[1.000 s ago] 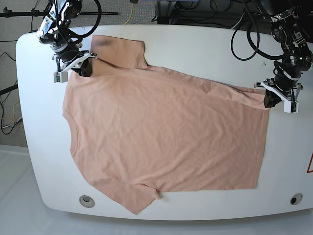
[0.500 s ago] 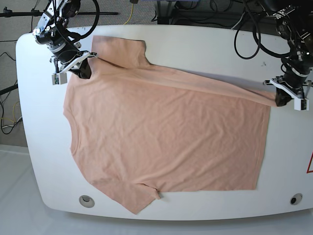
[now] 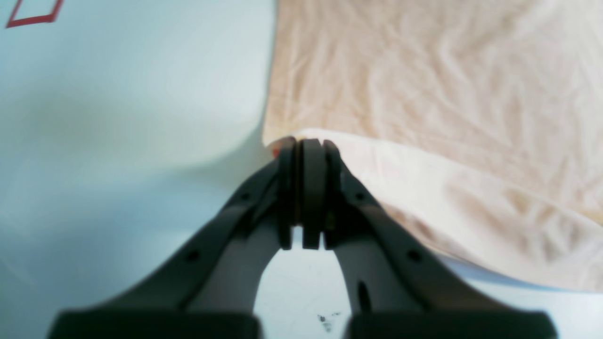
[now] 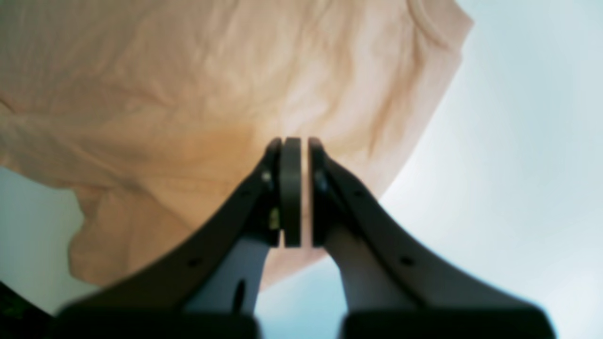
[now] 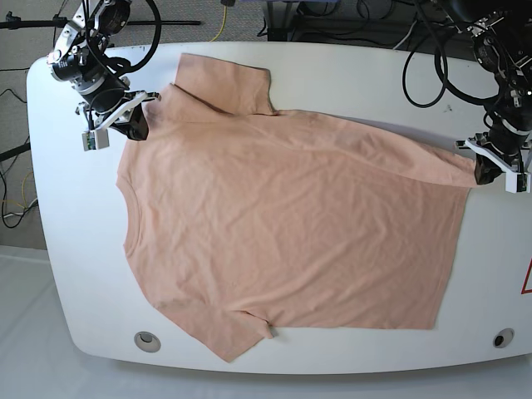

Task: Fold the T-shirt properly
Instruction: 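Drag the grasped shoulder with the right gripper along the collar edge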

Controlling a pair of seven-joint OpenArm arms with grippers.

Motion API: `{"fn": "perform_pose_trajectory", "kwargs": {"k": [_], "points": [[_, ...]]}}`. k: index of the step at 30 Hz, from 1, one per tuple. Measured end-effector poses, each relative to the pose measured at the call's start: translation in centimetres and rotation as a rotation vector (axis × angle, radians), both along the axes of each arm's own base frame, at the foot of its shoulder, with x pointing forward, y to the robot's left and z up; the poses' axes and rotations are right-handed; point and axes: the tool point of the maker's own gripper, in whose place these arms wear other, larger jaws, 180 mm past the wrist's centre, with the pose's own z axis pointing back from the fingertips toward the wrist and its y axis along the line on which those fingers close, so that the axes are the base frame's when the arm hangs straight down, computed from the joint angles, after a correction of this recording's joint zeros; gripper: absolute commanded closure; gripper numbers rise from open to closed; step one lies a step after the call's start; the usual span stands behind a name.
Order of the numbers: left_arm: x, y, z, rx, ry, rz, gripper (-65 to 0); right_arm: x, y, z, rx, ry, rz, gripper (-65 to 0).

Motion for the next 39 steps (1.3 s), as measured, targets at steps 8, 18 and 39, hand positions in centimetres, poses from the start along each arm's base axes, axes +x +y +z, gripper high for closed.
{"fn": "perform_pose_trajectory", "kwargs": {"k": [8,18,39], "points": [[-0.4,-0.3,-0.5,-0.006,0.014,-0.006,0.0,-4.5,-0.2,-3.2,-0.009,0.143,-0.014,-24.1],[-0.4,-0.3,-0.6,-0.005,0.016,-0.005,0.0,-8.2,1.5,-4.6,0.075,0.198,-0.034,-39.8],[-0.4,-0.3,-0.6,-0.006,0.018,-0.008,0.0,-6.5,6.5,-6.2,0.374,0.133,-0.002,-39.9]]}}
